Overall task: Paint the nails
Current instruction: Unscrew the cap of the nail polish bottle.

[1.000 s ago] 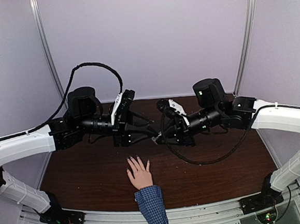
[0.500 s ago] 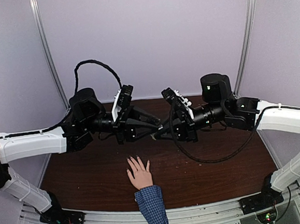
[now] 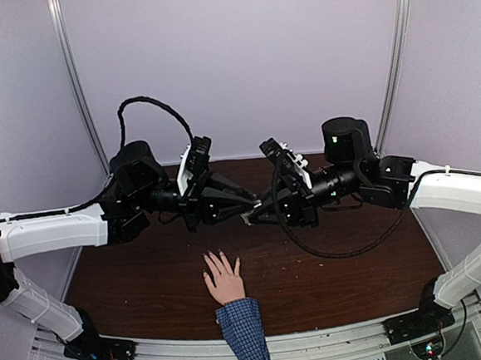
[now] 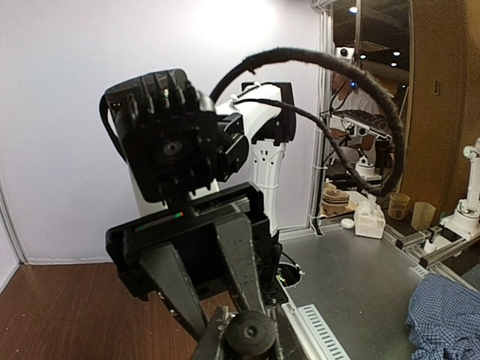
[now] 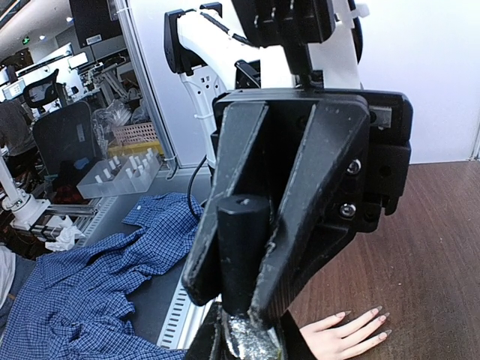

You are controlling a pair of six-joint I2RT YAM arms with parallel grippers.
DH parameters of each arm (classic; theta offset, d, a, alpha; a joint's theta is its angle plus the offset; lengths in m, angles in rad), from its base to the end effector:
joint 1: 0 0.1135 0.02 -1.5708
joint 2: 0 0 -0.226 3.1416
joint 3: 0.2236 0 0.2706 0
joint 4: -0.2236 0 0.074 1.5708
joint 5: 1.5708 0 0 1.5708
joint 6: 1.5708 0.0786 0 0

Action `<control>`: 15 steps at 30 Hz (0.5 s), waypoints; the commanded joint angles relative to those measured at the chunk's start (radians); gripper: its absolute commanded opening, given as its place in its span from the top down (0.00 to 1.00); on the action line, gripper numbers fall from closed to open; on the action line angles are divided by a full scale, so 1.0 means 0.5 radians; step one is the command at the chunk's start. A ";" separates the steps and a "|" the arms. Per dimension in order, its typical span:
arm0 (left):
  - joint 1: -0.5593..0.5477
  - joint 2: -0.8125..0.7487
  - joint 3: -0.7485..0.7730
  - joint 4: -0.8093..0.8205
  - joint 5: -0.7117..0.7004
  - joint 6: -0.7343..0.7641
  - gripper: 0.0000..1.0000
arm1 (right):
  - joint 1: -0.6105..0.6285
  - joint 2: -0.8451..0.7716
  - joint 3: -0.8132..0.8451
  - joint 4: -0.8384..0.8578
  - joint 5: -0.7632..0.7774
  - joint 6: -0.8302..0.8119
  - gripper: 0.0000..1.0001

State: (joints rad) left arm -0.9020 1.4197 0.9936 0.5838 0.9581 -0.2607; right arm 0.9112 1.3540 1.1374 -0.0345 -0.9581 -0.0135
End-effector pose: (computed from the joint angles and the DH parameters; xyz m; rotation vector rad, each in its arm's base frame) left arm 0.1782 -0.3292 0.3012 1.3012 1.1038 -1.5705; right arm 0.1682 0.3219 0.3065 -1.4779 1.3103 1.4741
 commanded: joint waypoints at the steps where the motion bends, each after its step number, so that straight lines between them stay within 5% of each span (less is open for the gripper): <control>1: 0.015 0.027 0.075 0.006 0.035 -0.058 1.00 | -0.018 -0.022 0.011 0.066 0.017 -0.002 1.00; 15: 0.015 0.002 0.102 -0.215 -0.373 0.027 1.00 | -0.028 -0.061 -0.008 0.091 0.487 -0.053 1.00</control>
State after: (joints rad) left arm -0.8928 1.4212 1.0206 0.5159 0.8719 -0.2485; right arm 0.9024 1.3422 1.1374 -0.0383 -0.8356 -0.0250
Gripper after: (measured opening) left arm 0.126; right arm 0.169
